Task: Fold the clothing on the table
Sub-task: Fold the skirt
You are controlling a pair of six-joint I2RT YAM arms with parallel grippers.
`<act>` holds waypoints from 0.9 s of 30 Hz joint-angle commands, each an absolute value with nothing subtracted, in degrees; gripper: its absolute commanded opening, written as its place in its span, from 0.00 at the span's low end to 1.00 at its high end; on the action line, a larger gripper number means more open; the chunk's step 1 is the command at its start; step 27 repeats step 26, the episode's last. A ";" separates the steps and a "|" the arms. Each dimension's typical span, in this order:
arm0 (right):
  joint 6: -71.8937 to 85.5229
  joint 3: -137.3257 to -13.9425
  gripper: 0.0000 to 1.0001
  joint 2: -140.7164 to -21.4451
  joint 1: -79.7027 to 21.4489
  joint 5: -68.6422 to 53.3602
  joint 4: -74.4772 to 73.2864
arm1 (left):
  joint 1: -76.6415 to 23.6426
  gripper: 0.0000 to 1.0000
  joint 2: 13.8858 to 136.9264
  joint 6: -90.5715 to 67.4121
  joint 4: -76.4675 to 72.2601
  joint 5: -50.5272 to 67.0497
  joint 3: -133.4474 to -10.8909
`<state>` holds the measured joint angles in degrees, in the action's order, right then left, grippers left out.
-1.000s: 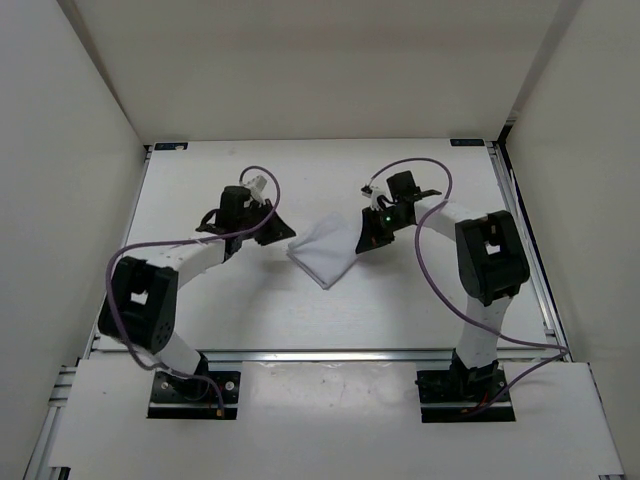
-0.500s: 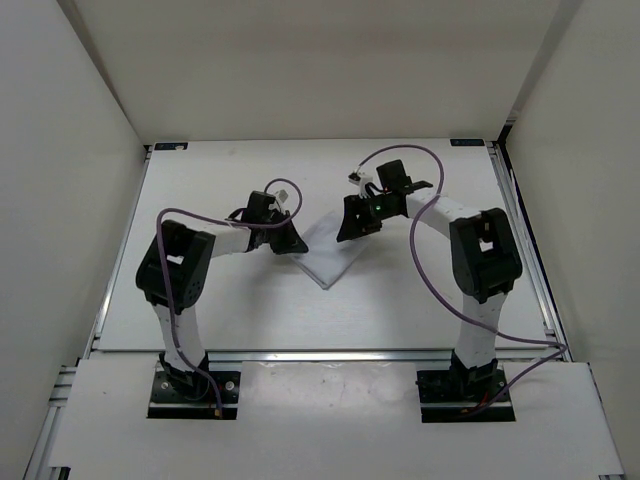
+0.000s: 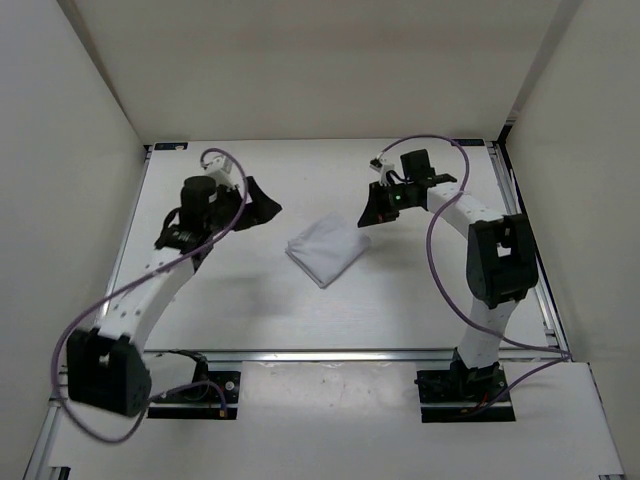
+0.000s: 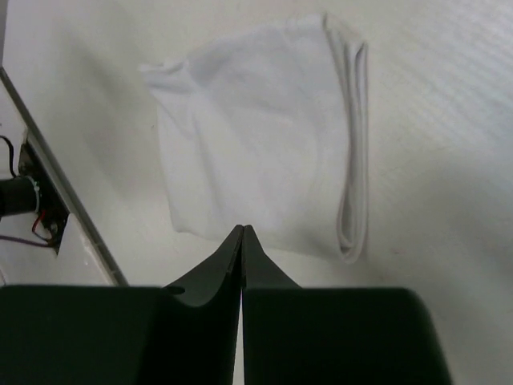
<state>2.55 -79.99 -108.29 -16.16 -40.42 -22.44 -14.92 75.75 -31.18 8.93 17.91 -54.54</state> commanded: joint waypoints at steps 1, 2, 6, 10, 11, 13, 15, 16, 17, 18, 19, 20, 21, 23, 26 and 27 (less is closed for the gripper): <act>0.80 -80.32 0.01 -106.96 -18.19 -43.33 -24.94 | -14.24 0.99 62.10 -26.29 21.04 10.74 -50.37; -1.47 -81.90 0.16 -107.05 -18.37 -41.15 -26.53 | -13.19 0.98 58.14 -24.89 23.88 9.59 -50.10; -5.62 -82.36 0.86 -102.41 -21.00 -27.11 -29.27 | -9.50 0.99 48.53 -25.65 43.89 0.73 -51.32; -6.68 -83.41 1.00 -99.06 -22.94 -21.97 -36.45 | -3.54 0.99 45.36 -26.19 60.78 -2.46 -54.93; -6.94 -83.76 0.99 -98.27 -23.03 -22.23 -37.69 | -1.78 0.99 45.44 -25.76 62.65 -2.37 -56.24; -7.90 -84.37 0.99 -96.95 -22.59 -23.81 -43.57 | -0.36 0.99 44.74 -23.04 68.53 -2.46 -58.26; -8.35 -84.46 0.99 -96.59 -21.63 -23.39 -47.53 | -2.62 0.99 41.77 -22.68 69.70 -5.09 -59.58; -8.26 -84.29 1.00 -96.77 -21.45 -22.33 -49.20 | -3.07 0.99 40.97 -22.41 70.05 -6.75 -60.20; -8.52 -84.46 0.99 -97.12 -21.27 -21.28 -49.65 | -3.16 0.99 39.48 -22.85 70.05 -7.03 -60.64; -8.53 -84.29 0.99 -96.60 -20.75 -20.49 -50.35 | -2.73 0.99 38.68 -22.68 70.31 -6.77 -61.08; -8.53 -83.59 0.99 -95.98 -20.39 -19.43 -50.45 | -1.85 0.99 39.02 -21.89 71.01 -6.59 -61.26; -8.61 -82.54 0.99 -95.45 -20.30 -17.60 -49.93 | -1.67 0.99 38.59 -22.58 71.02 -5.90 -61.43; -8.87 -82.18 1.00 -94.58 -20.48 -16.62 -49.83 | -1.93 0.99 38.24 -23.46 70.58 -5.45 -61.17; -8.70 -82.00 1.00 -93.79 -20.40 -15.56 -50.62 | -2.90 0.99 38.23 -25.82 70.67 -5.02 -60.39; -8.44 -81.48 0.99 -92.82 -20.31 -16.08 -50.72 | -5.01 0.99 37.88 -28.47 70.32 -5.80 -60.38; -8.44 -81.48 0.99 -92.82 -20.31 -16.08 -50.72 | -5.01 0.99 37.88 -28.47 70.32 -5.80 -60.38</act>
